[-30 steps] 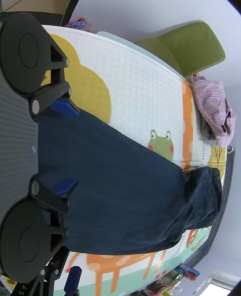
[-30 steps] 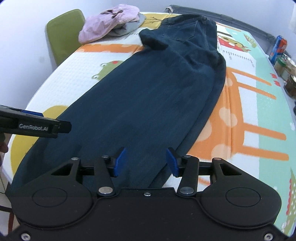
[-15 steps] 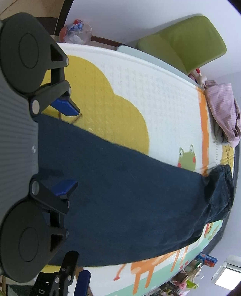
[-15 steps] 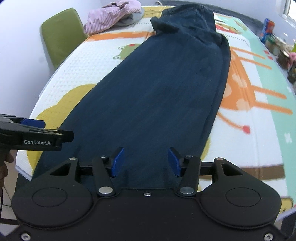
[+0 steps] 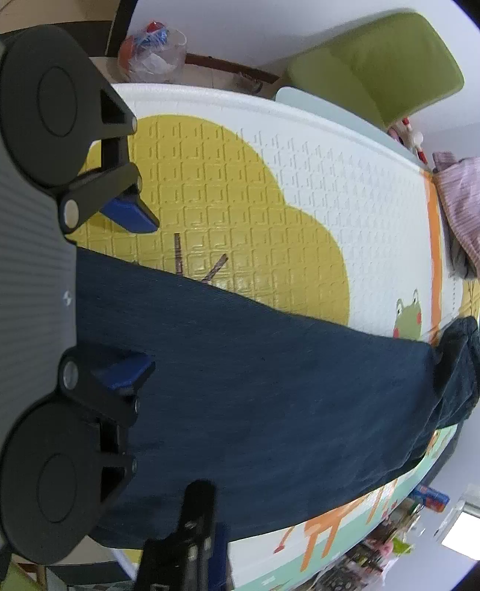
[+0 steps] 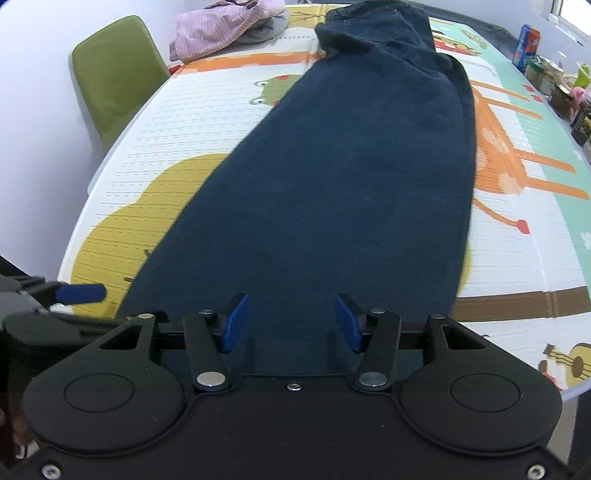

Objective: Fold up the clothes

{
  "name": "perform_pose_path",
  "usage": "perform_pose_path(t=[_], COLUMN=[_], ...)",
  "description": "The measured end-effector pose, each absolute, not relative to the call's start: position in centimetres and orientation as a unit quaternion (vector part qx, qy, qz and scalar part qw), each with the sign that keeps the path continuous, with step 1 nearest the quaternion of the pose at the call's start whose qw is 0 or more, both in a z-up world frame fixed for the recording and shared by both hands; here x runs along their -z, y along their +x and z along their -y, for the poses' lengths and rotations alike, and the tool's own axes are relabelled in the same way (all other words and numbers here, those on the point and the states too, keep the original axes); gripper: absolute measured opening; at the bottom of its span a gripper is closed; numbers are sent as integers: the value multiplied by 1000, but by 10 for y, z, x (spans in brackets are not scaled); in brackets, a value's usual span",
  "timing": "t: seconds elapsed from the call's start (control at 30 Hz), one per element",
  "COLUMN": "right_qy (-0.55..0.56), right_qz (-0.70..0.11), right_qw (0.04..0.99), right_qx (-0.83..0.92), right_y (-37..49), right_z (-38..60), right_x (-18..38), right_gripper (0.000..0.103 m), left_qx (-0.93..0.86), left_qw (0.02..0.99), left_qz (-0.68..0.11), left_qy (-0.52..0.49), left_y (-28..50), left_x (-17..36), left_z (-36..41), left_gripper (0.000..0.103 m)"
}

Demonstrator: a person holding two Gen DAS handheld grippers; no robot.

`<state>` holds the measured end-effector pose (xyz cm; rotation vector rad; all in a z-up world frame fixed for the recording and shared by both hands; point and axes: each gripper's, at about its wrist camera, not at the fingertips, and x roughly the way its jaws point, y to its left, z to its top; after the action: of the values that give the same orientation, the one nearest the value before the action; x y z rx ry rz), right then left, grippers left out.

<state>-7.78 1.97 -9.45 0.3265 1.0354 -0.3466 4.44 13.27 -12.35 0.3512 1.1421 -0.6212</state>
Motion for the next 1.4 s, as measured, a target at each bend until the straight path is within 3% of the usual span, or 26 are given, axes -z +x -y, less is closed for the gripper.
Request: perform_pose_path(t=[0.33, 0.53, 0.83, 0.93, 1.4], right_qy=[151, 150, 143, 128, 94], right_qz=[-494, -502, -518, -529, -553], right_qw=[841, 843, 837, 832, 813], right_qx=[157, 123, 102, 105, 158], right_y=[-52, -32, -5, 2, 4], right_z=[-36, -46, -57, -61, -57], right_x=[97, 98, 100, 104, 113], right_gripper=[50, 50, 51, 66, 68], left_qx=[320, 334, 365, 374, 407], left_qw=[772, 771, 764, 761, 743], left_qz=[-532, -529, -524, -522, -529], left_qy=[138, 113, 95, 91, 52], left_y=[39, 37, 29, 26, 21], left_x=[128, 117, 104, 101, 102], left_z=[-146, -155, -150, -146, -135], left_gripper=[24, 8, 6, 6, 6])
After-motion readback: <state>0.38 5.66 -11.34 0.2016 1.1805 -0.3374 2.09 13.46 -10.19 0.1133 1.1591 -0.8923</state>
